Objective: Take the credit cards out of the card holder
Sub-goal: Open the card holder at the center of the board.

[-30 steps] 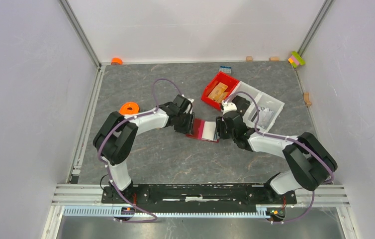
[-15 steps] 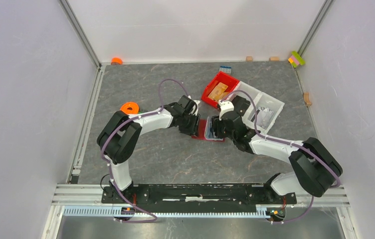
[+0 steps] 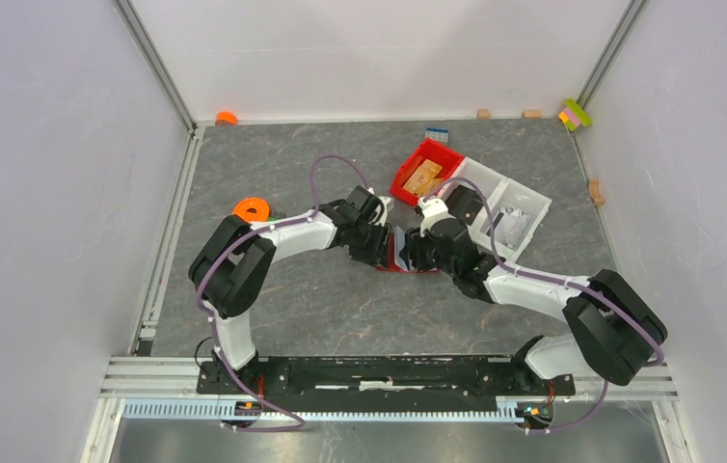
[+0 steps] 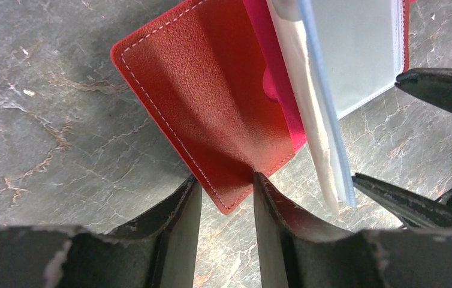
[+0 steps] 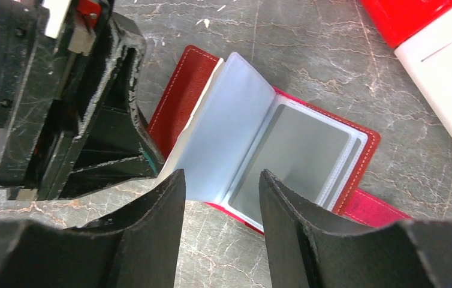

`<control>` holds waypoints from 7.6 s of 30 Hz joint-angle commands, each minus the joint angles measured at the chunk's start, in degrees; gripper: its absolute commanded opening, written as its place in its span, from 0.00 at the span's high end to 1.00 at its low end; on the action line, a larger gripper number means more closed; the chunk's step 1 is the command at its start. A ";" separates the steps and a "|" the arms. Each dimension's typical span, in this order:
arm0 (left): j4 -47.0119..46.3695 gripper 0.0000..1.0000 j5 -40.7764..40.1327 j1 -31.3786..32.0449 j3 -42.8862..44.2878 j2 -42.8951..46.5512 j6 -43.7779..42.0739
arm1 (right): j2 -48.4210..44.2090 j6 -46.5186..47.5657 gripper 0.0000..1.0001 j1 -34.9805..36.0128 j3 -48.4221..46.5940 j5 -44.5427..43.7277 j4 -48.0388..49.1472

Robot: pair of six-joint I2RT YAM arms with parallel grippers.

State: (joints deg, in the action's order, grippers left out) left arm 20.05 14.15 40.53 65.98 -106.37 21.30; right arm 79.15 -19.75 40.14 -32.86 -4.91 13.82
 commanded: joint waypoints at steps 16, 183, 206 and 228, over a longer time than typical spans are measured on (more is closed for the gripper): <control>-1.77 0.56 3.63 0.42 1.04 -0.38 -2.06 | 0.81 1.01 0.58 0.56 0.04 8.44 6.08; -8.58 0.90 9.18 -5.64 -3.48 0.28 1.38 | 2.02 0.73 0.44 -4.19 -1.94 11.53 0.95; -8.54 0.90 9.49 -5.40 -3.40 0.28 1.29 | -4.02 0.42 0.31 -3.70 1.57 6.89 3.24; -16.59 0.69 15.34 -6.68 -7.75 3.33 5.20 | 3.69 0.27 0.58 -3.76 -3.71 3.55 -3.11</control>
State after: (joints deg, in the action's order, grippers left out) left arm 8.99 25.69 34.50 59.77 -106.00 24.82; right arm 80.51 -19.68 36.27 -33.47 -3.03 10.17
